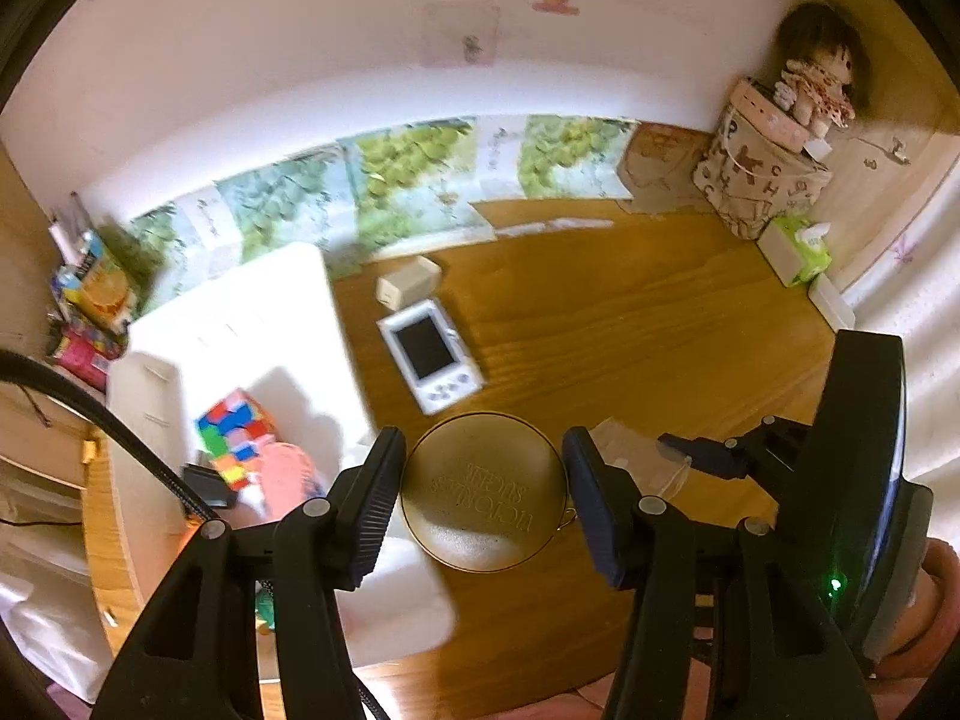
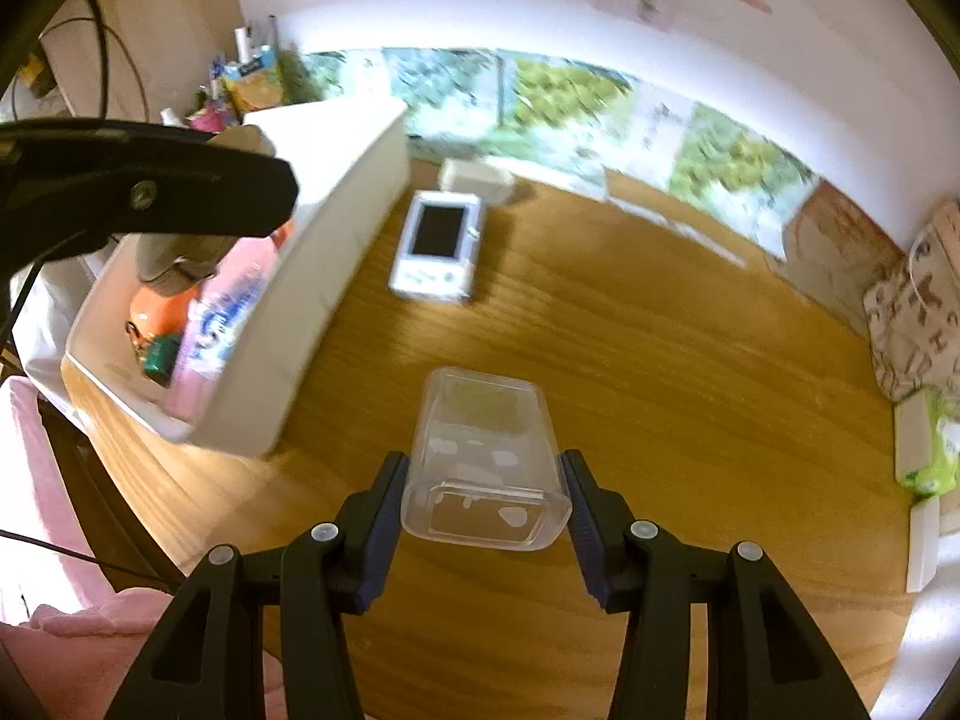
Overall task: Organize rigid objects
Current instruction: 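Lift gold tin and clear box and carry both over the white tray, then lower tin and clear box into the tray and open both tools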
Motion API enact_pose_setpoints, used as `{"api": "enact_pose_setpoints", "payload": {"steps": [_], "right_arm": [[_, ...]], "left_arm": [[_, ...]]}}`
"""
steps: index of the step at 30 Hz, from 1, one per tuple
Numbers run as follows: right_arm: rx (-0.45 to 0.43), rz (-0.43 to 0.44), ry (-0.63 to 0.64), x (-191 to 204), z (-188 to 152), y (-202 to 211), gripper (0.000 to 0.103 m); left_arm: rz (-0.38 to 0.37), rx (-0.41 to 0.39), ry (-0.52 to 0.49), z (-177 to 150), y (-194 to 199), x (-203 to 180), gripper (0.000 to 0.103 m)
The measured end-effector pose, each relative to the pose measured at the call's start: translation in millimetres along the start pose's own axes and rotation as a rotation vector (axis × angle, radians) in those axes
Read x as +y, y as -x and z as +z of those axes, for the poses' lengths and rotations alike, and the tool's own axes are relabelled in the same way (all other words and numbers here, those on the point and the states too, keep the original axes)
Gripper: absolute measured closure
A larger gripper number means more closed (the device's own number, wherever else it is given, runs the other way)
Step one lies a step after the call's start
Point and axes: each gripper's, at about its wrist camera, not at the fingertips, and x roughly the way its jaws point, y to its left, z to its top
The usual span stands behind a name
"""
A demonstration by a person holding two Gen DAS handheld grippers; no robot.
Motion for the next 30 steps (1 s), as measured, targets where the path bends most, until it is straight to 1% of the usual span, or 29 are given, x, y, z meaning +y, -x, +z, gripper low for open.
{"api": "enact_pose_setpoints", "payload": {"steps": [4,11,16,22,28,30], "right_arm": [[-0.033,0.009,0.019,22.5,14.2,6.4,0.052],[-0.077,0.023,0.049,58.9,34.4,8.6,0.052],[-0.104,0.041,0.056,84.9,44.7,7.2,0.052],[-0.13,0.069,0.05,112.8,55.0,1.7,0.052],[-0.153,0.117,0.056,135.5,64.1,-4.7,0.052],[-0.157,0.134,0.063,142.5,66.9,-7.6,0.052]], "left_arm": [[0.032,-0.024,0.004,-1.2,10.2,21.8,0.045],[0.096,-0.029,0.042,-8.7,16.8,65.1,0.045],[0.15,-0.009,0.091,-18.9,16.8,100.5,0.045],[0.208,0.02,0.164,-41.1,11.6,143.8,0.045],[0.221,0.052,0.243,-63.1,3.4,176.2,0.045],[0.21,0.054,0.259,-67.5,1.5,181.2,0.045]]}}
